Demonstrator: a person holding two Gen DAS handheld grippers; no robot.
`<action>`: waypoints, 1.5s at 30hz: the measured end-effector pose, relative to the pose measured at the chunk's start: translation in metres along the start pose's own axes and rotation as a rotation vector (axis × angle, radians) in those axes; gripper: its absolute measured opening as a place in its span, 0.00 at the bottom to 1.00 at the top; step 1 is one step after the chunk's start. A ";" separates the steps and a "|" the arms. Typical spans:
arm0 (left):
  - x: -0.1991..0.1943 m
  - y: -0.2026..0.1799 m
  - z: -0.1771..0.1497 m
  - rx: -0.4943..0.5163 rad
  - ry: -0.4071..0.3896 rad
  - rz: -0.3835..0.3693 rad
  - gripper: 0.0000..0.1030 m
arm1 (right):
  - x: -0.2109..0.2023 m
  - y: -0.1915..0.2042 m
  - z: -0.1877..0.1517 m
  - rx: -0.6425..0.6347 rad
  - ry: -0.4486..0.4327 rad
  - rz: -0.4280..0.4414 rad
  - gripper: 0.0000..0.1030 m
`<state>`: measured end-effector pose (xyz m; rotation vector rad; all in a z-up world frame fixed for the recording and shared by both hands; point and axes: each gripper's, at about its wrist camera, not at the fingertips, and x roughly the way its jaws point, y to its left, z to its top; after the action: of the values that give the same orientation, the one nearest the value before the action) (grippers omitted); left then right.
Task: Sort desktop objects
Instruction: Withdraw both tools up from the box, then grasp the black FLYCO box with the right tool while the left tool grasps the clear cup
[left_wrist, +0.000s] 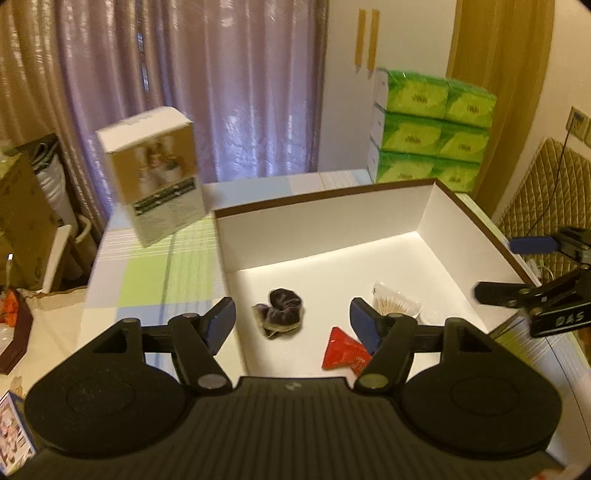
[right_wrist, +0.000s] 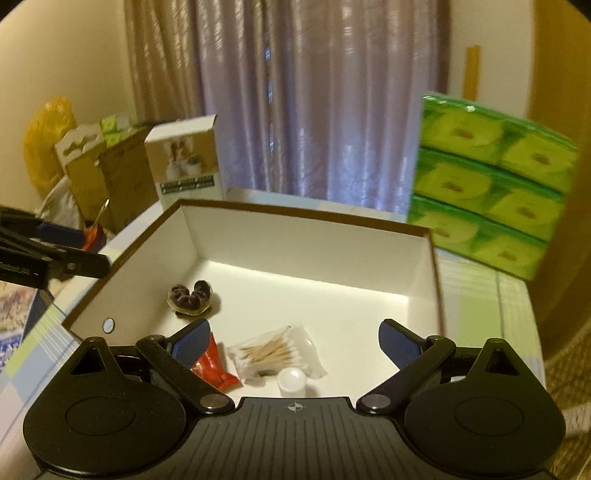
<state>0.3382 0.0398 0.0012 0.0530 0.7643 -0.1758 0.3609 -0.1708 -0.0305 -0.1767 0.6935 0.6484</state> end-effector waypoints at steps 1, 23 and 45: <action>-0.009 0.002 -0.004 -0.003 -0.009 0.008 0.68 | -0.008 -0.001 -0.003 0.010 -0.008 -0.003 0.92; -0.108 0.001 -0.114 -0.109 0.082 0.088 0.77 | -0.110 0.039 -0.093 0.184 0.098 -0.012 0.93; -0.110 0.019 -0.160 -0.154 0.175 0.129 0.77 | -0.113 0.097 -0.109 0.143 0.171 0.059 0.93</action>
<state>0.1542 0.0913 -0.0388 -0.0284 0.9439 0.0115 0.1771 -0.1889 -0.0354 -0.0799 0.9100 0.6418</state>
